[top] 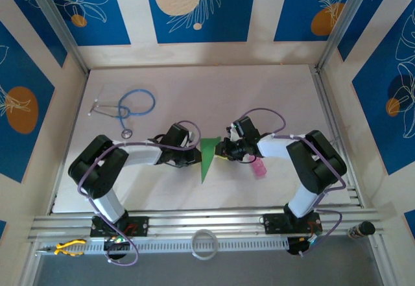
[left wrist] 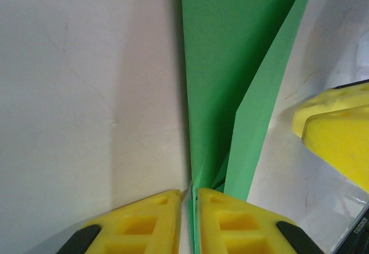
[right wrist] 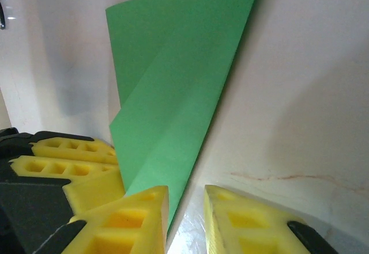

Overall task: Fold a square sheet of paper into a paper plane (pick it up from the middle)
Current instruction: Turn over a paper plane at the center of the table.

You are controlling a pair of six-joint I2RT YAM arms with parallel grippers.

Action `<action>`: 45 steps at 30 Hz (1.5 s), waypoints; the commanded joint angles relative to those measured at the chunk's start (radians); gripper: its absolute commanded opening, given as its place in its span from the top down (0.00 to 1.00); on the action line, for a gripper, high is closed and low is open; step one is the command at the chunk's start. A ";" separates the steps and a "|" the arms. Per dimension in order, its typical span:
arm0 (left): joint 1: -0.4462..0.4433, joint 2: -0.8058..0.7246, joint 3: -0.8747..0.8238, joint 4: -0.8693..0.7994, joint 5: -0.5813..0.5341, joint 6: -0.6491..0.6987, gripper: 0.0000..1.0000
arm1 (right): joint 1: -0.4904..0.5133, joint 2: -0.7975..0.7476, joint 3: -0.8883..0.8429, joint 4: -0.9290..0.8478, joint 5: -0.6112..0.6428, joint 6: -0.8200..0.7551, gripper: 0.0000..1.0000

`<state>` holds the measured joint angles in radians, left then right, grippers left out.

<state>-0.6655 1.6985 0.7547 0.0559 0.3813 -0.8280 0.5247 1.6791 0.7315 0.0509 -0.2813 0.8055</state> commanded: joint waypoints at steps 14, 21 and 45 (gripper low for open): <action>0.003 0.051 -0.027 0.162 0.108 -0.084 0.86 | 0.017 0.043 0.023 0.002 -0.031 0.011 0.77; 0.004 0.059 -0.047 0.224 0.128 -0.121 0.87 | 0.017 0.050 0.014 0.015 -0.036 0.018 0.78; 0.004 0.083 -0.077 0.368 0.182 -0.190 0.84 | 0.014 0.047 -0.010 0.057 -0.052 0.036 0.78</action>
<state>-0.6594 1.7653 0.6876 0.3794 0.5301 -1.0012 0.5308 1.7115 0.7326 0.0887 -0.2966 0.8238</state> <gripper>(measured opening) 0.162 0.223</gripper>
